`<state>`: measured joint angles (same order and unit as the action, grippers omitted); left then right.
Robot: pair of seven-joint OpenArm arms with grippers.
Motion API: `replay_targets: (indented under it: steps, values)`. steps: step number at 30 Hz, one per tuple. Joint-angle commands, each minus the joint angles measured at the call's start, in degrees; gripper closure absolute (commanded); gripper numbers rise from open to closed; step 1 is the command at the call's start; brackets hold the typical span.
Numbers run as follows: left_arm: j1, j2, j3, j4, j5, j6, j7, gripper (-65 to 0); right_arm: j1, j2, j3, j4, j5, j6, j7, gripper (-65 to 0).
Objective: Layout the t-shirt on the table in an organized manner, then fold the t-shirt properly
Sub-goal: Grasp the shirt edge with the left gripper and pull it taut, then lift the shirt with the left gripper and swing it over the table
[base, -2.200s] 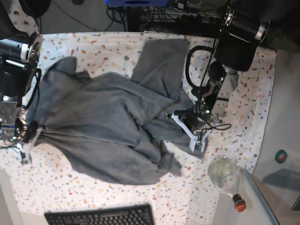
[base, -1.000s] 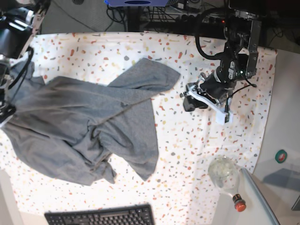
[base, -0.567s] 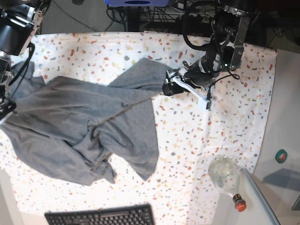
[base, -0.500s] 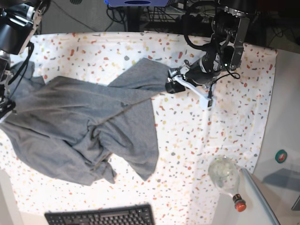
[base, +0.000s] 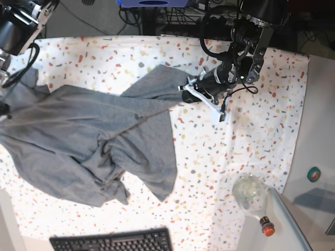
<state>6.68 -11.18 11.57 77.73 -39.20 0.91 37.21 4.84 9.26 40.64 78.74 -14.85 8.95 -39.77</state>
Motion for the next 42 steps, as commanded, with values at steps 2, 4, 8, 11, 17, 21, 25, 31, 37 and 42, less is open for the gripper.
replay_targets:
  steps: [2, 4, 8, 11, 17, 21, 25, 31, 37, 42]
  values:
    - [-0.04, -1.08, 0.08, 0.46, 0.04, 0.10, 0.55, 0.0, 1.09, 1.95, 3.09, 0.25, 3.20, 4.19, 0.34, -32.0]
    - [-0.13, -1.35, -0.01, 0.46, 0.04, 0.10, 0.55, 0.0, 1.27, 2.74, 4.85, -2.30, 5.75, 7.01, -1.51, -32.0]
    - [-0.13, -1.61, -0.19, 0.55, 0.12, 0.10, 0.28, 0.0, 3.20, 4.06, 9.16, -10.21, 7.77, 7.01, -3.00, -32.0]
    - [-0.13, -2.40, -0.19, 0.64, 0.12, 0.10, 0.20, 0.0, 5.05, 5.03, 11.62, -16.54, 8.65, 7.01, -1.59, -31.8]
    - [-0.13, -3.28, -0.10, 4.24, 0.12, 0.10, 0.20, 0.0, 5.75, 5.64, 14.70, -20.67, 8.74, 7.27, -0.45, -32.0]
    - [-0.22, -3.55, -0.19, 4.51, 0.12, 0.10, 0.20, 0.0, 6.02, 5.21, 15.05, -20.67, 9.01, 7.97, -2.82, -32.0]
    - [-0.22, -3.63, -0.19, 4.51, 0.21, 0.10, 0.20, 0.0, 6.46, 4.85, 15.05, -20.85, 13.40, 11.66, -4.67, -31.4]
    - [-0.04, -3.19, -0.10, 4.51, 4.08, 0.10, 0.20, 0.0, 6.46, 4.77, 15.14, -20.85, 14.02, 9.03, -4.76, -31.4]
    - [0.22, -3.19, -0.10, 4.51, 6.80, 0.10, 0.20, 0.0, 5.93, 4.33, 15.14, -20.85, 14.02, 7.97, -5.11, -31.4]
    - [-0.04, -3.28, -0.10, 4.51, 6.80, 0.10, 0.20, 0.0, 5.66, 2.83, 15.14, -20.85, 14.10, 7.97, -9.59, -27.9]
